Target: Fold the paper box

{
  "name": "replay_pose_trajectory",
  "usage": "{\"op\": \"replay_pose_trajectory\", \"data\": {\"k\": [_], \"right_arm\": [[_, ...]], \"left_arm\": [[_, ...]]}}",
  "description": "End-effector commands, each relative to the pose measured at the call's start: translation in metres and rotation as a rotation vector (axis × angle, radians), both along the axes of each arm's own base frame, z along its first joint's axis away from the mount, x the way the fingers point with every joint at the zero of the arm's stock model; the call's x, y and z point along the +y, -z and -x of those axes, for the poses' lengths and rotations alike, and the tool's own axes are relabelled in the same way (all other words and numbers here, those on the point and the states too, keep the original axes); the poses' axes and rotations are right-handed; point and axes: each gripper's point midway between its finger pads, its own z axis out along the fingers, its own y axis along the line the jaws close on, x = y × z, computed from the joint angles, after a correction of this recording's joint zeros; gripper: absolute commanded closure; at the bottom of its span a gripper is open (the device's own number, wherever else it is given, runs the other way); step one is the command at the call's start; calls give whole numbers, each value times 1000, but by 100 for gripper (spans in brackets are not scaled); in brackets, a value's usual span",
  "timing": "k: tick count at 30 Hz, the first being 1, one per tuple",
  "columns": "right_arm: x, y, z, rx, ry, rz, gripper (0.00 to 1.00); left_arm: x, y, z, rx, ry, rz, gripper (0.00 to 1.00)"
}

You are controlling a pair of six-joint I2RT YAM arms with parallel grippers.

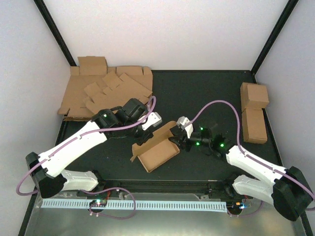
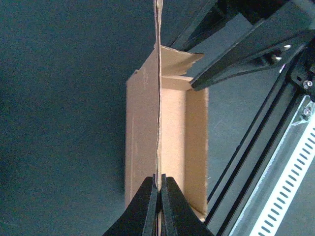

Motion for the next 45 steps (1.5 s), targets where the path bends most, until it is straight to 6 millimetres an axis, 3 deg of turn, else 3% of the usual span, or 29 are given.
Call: {"op": "replay_pose_trajectory", "data": {"k": [1,12,17,19,21,24,27,31,34,40,45], "right_arm": [[5,1,-5,26,3,12,67],[-5,6,-27,30,139,71,83],[-10,8,-34,41,190,99,98],[-14,9,-38,51,232,107,98],[-19,8,-43,67,282,108,98],[-28,7,-52,99,376,110,98],[-38,8,-60,115,466,124,98],[-49,10,-70,125,554,160,98],[-51,12,-74,138,584,181,98],[-52,8,-80,137,607,199,98],[-51,6,-82,132,599,221,98]], "left_arm": [[-12,-20,-7,-30,10,60,98],[-16,-20,-10,-26,12,64,98],[-21,-10,-20,-26,-5,34,88],[-22,-8,-27,-39,-28,28,84],[-24,-8,-36,-62,-51,26,73],[-25,-15,-52,-112,-107,19,45],[-22,-32,-62,-165,-168,42,26],[-1,-63,-66,-249,-268,123,10],[22,-68,-68,-298,-365,179,3],[78,-31,-73,-226,-602,213,2],[85,-11,-74,-176,-618,325,2]]}}
